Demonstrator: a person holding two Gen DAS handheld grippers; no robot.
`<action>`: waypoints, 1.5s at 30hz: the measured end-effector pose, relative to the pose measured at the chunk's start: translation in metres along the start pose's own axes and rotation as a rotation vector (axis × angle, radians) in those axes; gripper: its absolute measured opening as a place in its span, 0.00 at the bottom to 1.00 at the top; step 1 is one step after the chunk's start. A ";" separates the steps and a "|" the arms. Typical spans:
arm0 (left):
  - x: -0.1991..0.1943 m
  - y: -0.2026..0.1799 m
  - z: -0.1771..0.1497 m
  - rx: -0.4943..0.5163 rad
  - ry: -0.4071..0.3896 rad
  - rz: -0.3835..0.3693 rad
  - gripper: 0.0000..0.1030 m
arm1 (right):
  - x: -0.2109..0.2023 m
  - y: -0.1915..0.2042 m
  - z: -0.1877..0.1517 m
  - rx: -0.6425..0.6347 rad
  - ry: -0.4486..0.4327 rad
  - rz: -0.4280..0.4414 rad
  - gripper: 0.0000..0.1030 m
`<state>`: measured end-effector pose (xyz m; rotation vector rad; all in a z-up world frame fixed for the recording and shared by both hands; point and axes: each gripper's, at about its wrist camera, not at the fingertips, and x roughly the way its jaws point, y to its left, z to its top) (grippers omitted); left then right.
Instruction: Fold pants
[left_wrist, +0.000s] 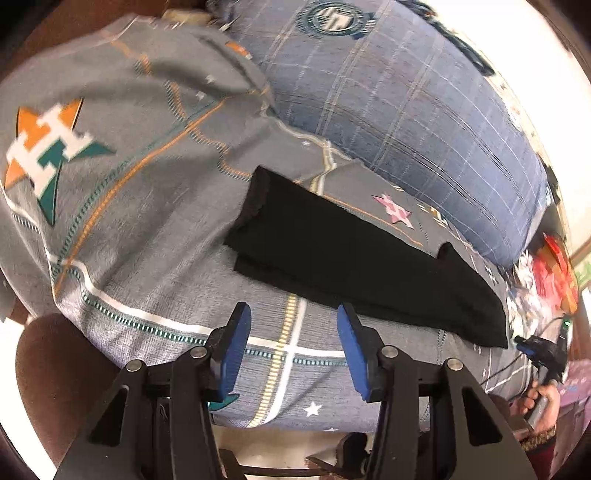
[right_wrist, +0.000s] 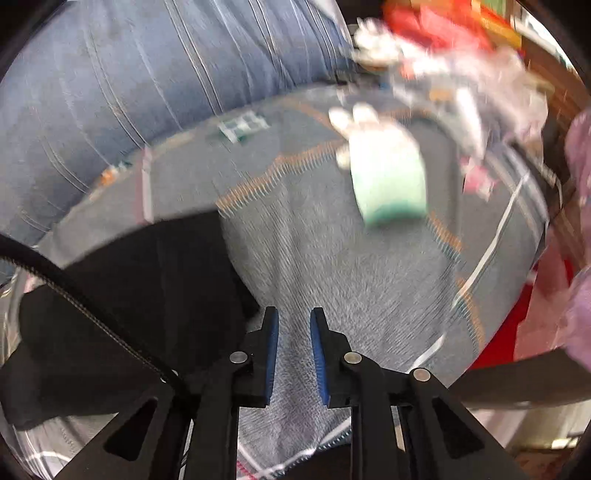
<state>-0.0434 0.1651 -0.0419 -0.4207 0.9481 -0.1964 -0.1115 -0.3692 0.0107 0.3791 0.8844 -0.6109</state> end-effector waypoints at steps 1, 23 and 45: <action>0.002 0.003 0.000 -0.010 0.004 -0.002 0.46 | -0.012 0.012 0.002 -0.030 -0.020 0.050 0.31; 0.075 0.041 0.027 -0.152 -0.028 -0.101 0.46 | 0.025 0.516 -0.118 -1.003 0.329 0.698 0.72; 0.030 -0.035 0.036 -0.053 -0.052 -0.268 0.12 | -0.039 0.490 -0.107 -1.032 0.162 0.722 0.19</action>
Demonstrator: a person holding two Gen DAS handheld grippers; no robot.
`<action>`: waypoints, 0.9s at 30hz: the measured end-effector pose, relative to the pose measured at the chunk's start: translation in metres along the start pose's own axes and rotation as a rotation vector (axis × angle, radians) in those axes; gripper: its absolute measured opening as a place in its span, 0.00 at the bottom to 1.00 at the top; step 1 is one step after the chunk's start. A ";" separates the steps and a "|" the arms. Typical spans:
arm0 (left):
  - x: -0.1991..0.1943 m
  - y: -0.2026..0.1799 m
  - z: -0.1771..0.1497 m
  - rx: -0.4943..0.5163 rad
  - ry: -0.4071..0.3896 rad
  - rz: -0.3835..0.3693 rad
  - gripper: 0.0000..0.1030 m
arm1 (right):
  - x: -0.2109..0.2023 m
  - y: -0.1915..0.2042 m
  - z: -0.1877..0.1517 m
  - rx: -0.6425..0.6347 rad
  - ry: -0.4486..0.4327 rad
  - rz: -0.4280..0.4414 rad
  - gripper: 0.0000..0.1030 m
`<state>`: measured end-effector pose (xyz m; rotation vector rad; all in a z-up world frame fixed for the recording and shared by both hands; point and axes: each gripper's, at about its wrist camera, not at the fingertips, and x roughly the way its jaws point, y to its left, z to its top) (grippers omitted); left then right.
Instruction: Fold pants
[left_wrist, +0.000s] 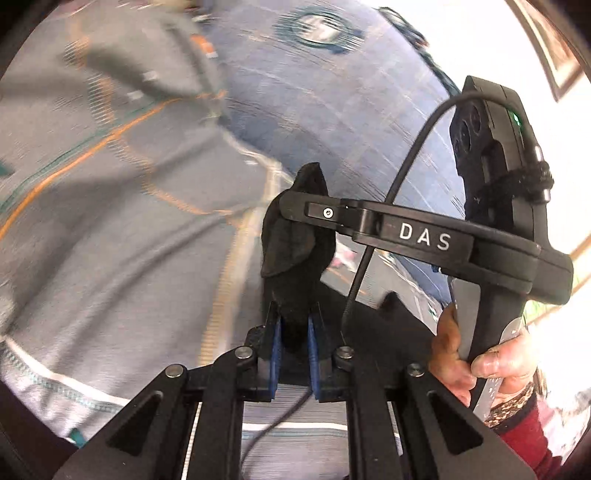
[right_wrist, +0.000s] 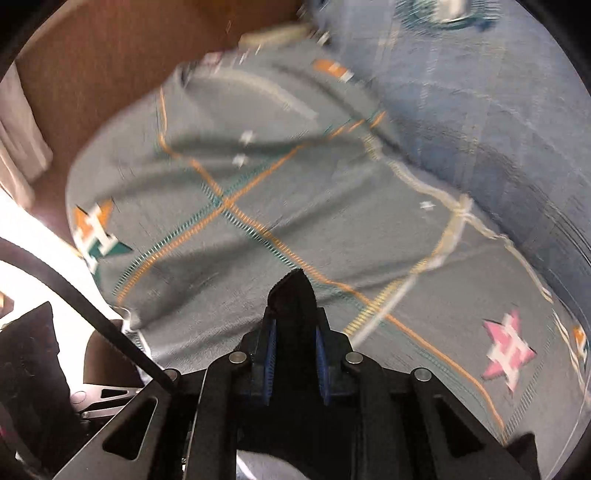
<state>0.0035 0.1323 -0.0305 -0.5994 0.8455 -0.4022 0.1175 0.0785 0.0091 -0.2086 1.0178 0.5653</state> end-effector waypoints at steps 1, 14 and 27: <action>0.003 -0.010 0.001 0.021 0.010 -0.007 0.12 | -0.011 -0.009 -0.007 0.023 -0.020 -0.003 0.18; 0.123 -0.135 -0.072 0.350 0.253 0.029 0.14 | -0.068 -0.173 -0.169 0.508 -0.132 -0.044 0.23; -0.004 -0.101 -0.071 0.408 0.134 0.055 0.38 | -0.162 -0.174 -0.222 0.661 -0.423 -0.148 0.67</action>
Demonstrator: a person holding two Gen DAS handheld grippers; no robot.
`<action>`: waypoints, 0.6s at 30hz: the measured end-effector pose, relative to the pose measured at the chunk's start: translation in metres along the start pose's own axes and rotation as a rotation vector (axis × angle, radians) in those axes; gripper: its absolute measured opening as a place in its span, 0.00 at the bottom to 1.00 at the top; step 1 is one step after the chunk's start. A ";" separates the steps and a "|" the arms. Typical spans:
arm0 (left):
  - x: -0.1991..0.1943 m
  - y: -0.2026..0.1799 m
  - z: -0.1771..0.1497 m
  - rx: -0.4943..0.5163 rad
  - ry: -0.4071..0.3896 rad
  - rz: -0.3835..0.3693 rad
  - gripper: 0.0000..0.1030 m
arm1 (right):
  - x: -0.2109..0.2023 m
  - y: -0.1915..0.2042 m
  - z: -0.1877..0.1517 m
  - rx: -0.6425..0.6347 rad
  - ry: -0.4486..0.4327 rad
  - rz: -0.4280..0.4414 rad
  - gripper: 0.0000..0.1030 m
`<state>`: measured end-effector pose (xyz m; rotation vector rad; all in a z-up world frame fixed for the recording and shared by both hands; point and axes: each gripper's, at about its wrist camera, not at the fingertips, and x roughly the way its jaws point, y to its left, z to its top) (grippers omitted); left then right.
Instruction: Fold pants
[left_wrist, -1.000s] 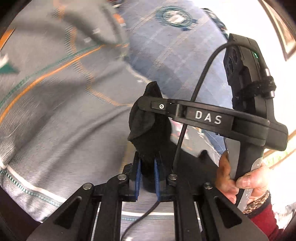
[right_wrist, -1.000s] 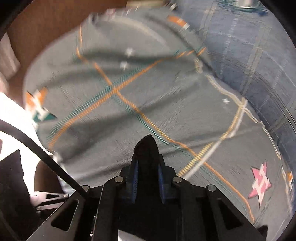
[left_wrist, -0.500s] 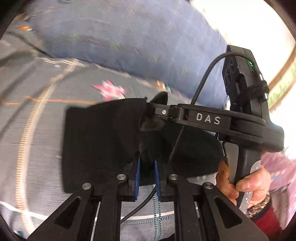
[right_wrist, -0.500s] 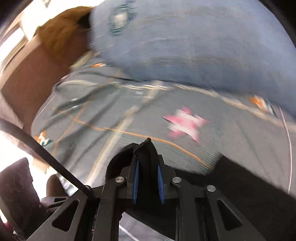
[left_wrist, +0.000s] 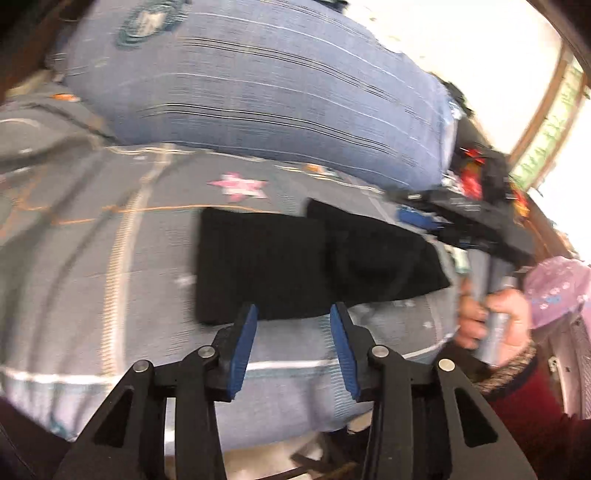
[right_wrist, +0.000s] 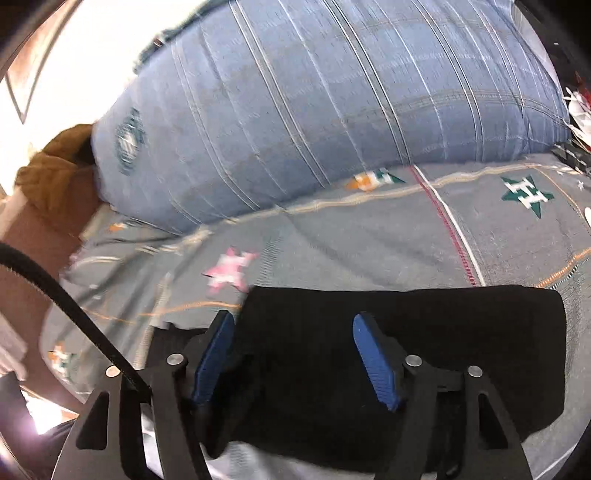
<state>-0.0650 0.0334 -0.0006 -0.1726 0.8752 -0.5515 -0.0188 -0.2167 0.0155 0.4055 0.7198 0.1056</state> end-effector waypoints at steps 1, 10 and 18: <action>0.000 0.007 0.000 -0.016 0.000 0.015 0.38 | -0.002 0.010 -0.002 -0.003 0.006 0.048 0.67; -0.026 0.057 -0.017 -0.173 -0.031 0.076 0.40 | 0.069 0.067 -0.045 0.005 0.145 0.145 0.66; -0.026 0.069 -0.020 -0.218 -0.019 0.074 0.42 | 0.069 0.007 -0.052 0.156 0.090 -0.003 0.59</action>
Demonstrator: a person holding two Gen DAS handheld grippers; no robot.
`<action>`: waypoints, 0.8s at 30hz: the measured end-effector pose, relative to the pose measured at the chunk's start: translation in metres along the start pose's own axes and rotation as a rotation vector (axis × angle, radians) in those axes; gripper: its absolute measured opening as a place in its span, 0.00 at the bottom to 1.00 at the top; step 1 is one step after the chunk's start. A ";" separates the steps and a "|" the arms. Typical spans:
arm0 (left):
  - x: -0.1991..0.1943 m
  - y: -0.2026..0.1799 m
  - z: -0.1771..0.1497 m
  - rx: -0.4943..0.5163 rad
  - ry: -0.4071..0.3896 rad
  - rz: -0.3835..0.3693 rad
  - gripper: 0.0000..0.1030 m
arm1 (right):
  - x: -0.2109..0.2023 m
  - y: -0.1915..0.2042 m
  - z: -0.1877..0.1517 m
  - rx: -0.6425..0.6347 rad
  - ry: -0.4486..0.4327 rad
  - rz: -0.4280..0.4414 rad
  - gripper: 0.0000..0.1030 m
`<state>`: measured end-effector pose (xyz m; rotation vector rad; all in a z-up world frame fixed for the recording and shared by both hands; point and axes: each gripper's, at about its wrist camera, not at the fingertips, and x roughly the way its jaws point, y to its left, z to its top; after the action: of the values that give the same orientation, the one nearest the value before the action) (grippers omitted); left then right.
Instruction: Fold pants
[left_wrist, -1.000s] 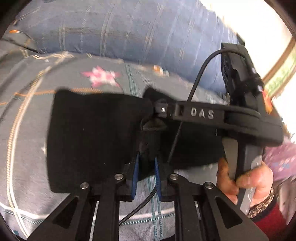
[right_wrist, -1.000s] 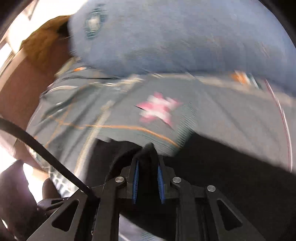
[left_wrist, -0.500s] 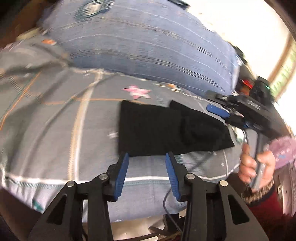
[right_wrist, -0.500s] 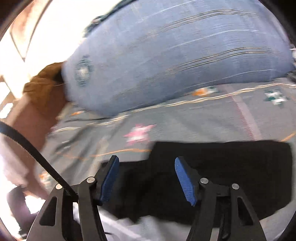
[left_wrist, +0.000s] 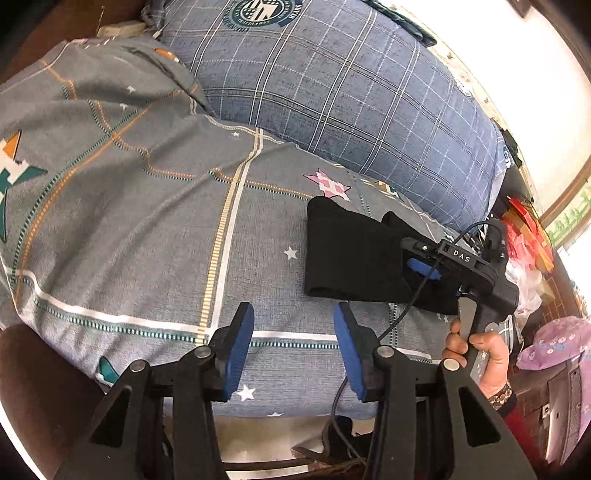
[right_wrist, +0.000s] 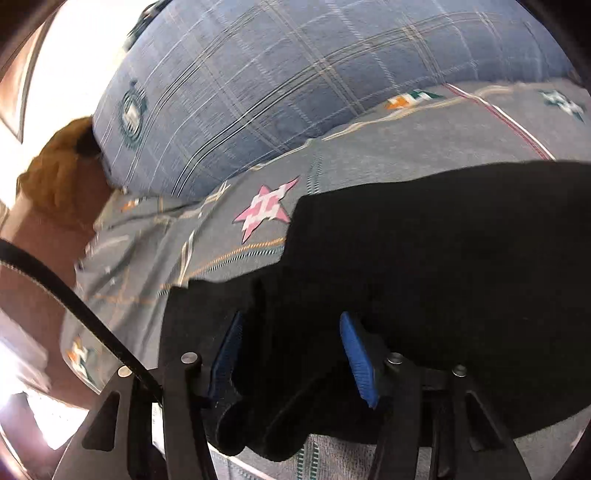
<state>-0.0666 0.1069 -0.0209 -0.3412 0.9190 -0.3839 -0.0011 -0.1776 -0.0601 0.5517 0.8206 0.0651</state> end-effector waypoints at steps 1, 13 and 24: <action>0.000 -0.002 0.000 0.001 -0.001 0.001 0.42 | -0.004 0.000 0.002 -0.009 -0.022 -0.053 0.65; 0.004 -0.069 -0.001 0.257 -0.063 0.216 0.50 | -0.095 -0.039 -0.032 0.046 -0.148 -0.172 0.74; 0.023 -0.143 0.009 0.471 -0.024 0.173 0.53 | -0.136 -0.101 -0.059 0.162 -0.177 -0.235 0.75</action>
<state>-0.0713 -0.0278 0.0317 0.1634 0.7990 -0.4221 -0.1524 -0.2740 -0.0500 0.6002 0.7166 -0.2647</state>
